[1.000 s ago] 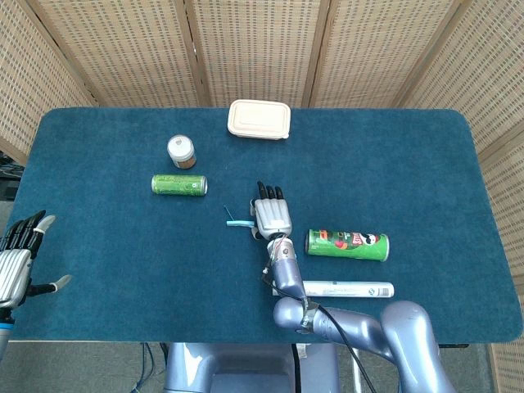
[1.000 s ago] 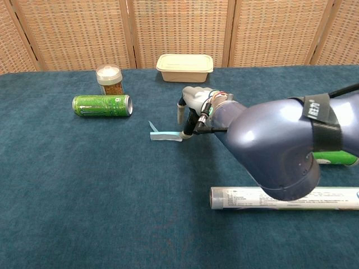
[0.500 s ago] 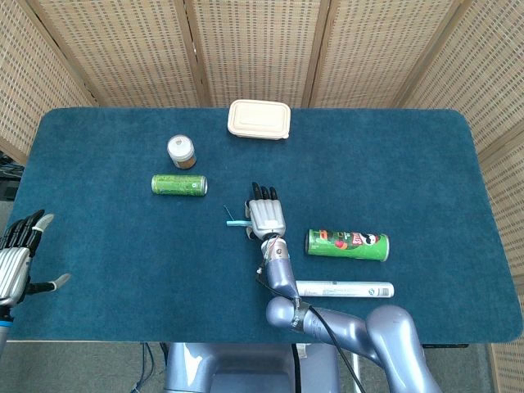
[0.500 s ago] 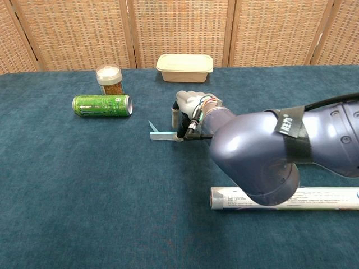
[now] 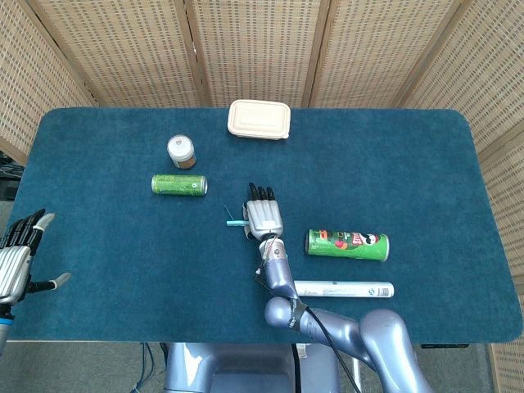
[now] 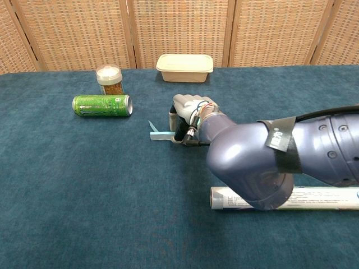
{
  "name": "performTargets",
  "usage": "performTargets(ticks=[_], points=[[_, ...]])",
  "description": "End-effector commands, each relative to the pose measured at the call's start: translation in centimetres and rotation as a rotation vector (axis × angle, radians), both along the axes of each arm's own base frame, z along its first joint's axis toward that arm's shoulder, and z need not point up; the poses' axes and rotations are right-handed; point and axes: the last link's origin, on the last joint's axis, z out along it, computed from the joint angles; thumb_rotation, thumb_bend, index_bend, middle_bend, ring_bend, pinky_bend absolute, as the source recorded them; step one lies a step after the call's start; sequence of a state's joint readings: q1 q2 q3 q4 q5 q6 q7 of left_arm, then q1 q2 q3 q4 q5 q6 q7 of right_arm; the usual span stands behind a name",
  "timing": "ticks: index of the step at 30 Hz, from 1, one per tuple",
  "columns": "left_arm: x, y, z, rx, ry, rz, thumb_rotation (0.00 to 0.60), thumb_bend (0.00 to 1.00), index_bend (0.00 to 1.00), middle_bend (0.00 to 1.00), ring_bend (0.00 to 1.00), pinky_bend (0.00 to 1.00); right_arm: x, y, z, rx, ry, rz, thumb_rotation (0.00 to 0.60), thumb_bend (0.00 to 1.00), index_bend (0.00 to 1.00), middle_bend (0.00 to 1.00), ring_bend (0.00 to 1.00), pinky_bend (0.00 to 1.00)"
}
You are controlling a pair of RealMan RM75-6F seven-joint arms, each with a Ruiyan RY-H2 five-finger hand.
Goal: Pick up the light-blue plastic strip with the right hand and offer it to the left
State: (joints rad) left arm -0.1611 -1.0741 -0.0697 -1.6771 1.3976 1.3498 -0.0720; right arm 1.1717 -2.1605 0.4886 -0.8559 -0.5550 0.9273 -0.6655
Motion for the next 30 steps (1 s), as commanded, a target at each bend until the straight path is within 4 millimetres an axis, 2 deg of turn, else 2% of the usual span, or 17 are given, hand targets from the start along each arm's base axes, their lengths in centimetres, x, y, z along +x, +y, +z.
performTargets(ticks=[1, 18, 24, 28, 29, 30], points=[[0.0, 0.0, 0.0, -0.001, -0.002, 0.001, 0.600, 0.00, 0.00, 0.00, 0.00, 0.00, 0.0, 0.0, -0.1, 0.002, -0.002, -0.001, 0.600, 0.39, 0.52, 0.00, 0.00, 0.00], [-0.1, 0.1, 0.0, -0.009, -0.007, 0.005, 0.600, 0.00, 0.00, 0.00, 0.00, 0.00, 0.2, -0.1, 0.2, 0.002, -0.019, 0.026, 0.600, 0.48, 0.61, 0.00, 0.00, 0.00], [0.1, 0.3, -0.2, -0.021, -0.005, -0.005, 0.600, 0.00, 0.00, 0.00, 0.00, 0.00, 0.7, 0.3, 2.0, -0.022, -0.047, 0.107, 0.600, 0.51, 0.61, 0.00, 0.00, 0.00], [0.9, 1.3, 0.2, -0.029, 0.020, -0.045, 0.600, 0.00, 0.00, 0.00, 0.00, 0.00, 0.7, 0.9, 3.6, -0.039, -0.035, 0.185, 0.600, 0.51, 0.62, 0.00, 0.00, 0.00], [1.2, 1.7, 0.4, -0.024, 0.027, -0.059, 0.600, 0.00, 0.00, 0.00, 0.01, 0.00, 0.7, 1.0, 3.9, -0.041, -0.031, 0.199, 0.600, 0.51, 0.62, 0.00, 0.00, 0.00], [1.5, 2.1, 0.5, -0.017, 0.035, -0.076, 0.600, 0.00, 0.00, 0.02, 0.06, 0.03, 0.6, 1.1, 4.1, -0.043, -0.027, 0.212, 0.600, 0.51, 0.62, 0.00, 0.00, 0.00]])
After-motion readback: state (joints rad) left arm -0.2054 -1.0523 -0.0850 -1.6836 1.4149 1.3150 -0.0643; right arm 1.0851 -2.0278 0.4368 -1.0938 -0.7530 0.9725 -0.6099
